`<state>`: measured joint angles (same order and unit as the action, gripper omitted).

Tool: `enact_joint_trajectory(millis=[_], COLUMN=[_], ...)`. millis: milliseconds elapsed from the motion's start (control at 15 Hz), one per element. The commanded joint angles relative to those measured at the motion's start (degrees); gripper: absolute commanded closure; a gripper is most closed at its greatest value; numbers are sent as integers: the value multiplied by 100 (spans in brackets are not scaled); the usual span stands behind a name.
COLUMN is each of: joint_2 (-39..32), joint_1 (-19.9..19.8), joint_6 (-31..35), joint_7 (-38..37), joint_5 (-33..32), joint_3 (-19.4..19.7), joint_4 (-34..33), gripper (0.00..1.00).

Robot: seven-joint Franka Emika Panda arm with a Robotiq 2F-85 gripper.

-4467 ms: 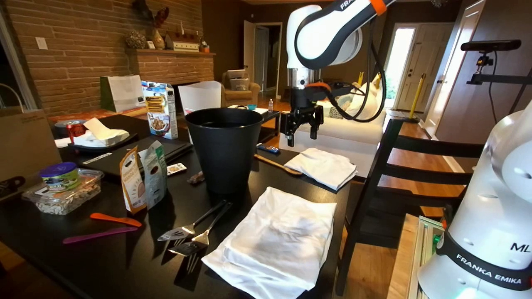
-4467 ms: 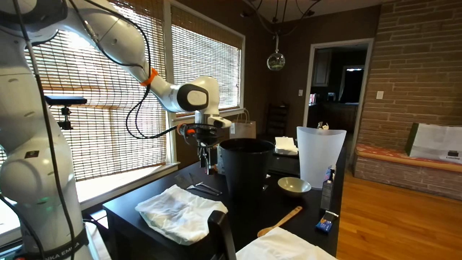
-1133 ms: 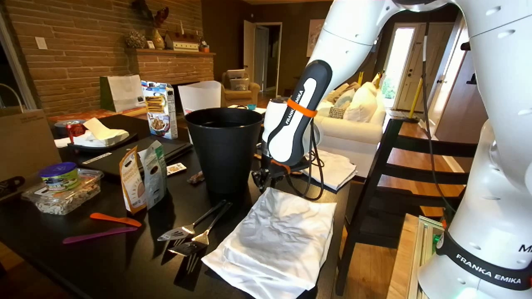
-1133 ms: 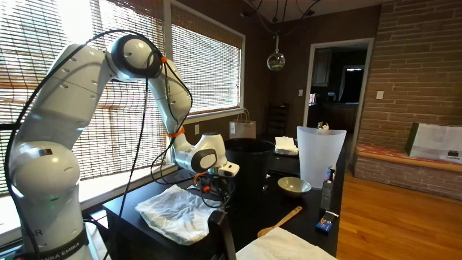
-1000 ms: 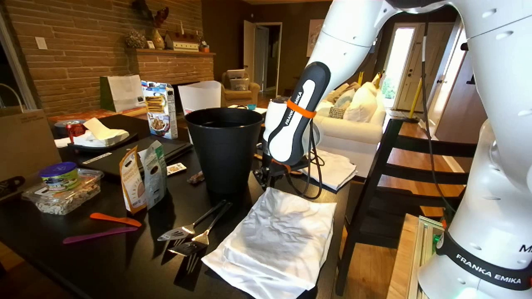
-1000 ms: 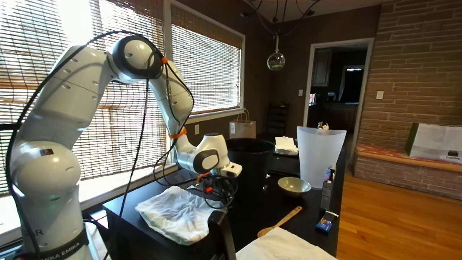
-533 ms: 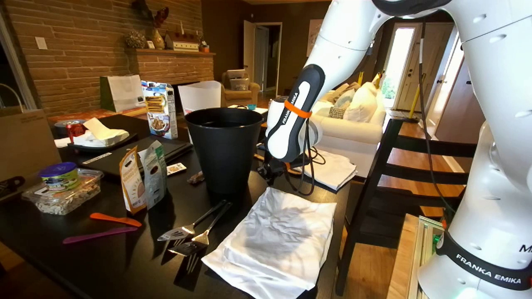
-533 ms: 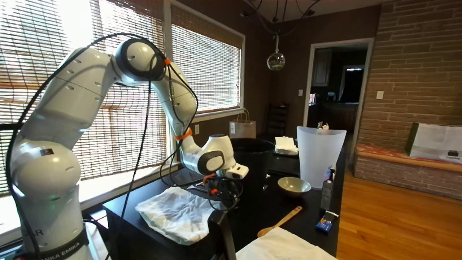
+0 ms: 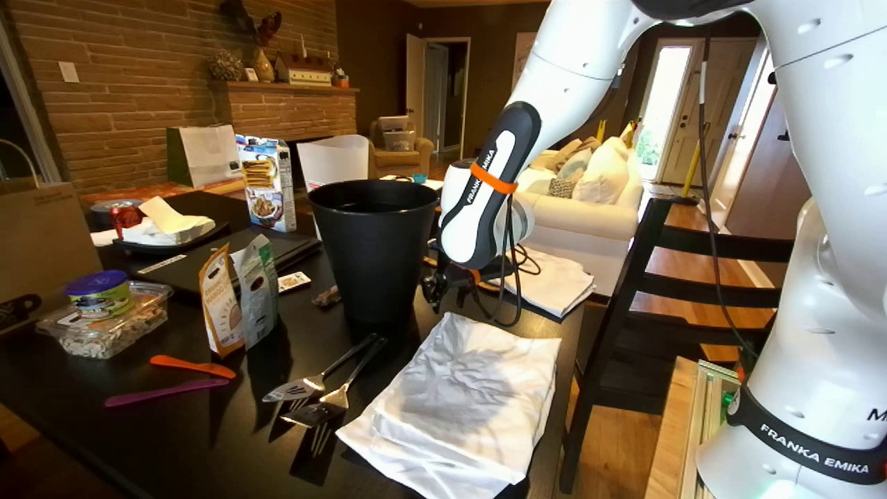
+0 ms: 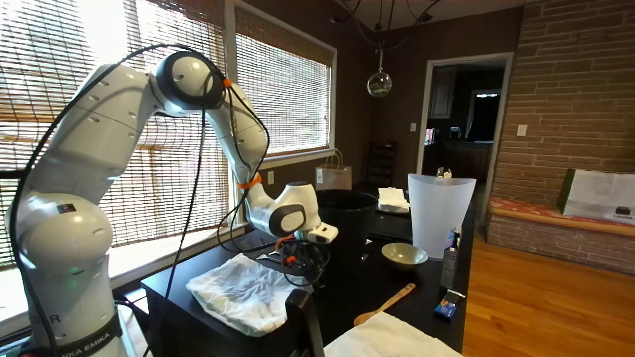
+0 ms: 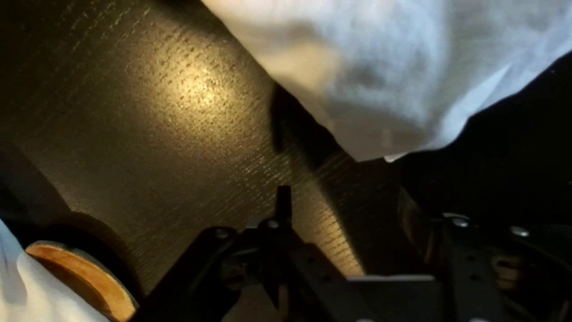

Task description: Fold the towel on the left into a triangle.

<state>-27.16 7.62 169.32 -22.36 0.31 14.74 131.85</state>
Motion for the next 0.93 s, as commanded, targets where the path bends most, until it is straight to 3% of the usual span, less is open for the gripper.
enact_joint_trajectory(millis=[0, 67, 333, 467, 867], joint_2=[217, 226, 271, 260, 248], joint_1=[40, -14, -86, -76, -47], joint_6=[-392, -501, -876, -959, -852], joint_7=[42, 64, 34, -3, -70], joint_5=[67, 98, 126, 100, 32], joint_3=[-19, -95, -287, -314, -256], joint_4=[117, 102, 78, 60, 45], gripper=[6, 1, 0, 25, 69])
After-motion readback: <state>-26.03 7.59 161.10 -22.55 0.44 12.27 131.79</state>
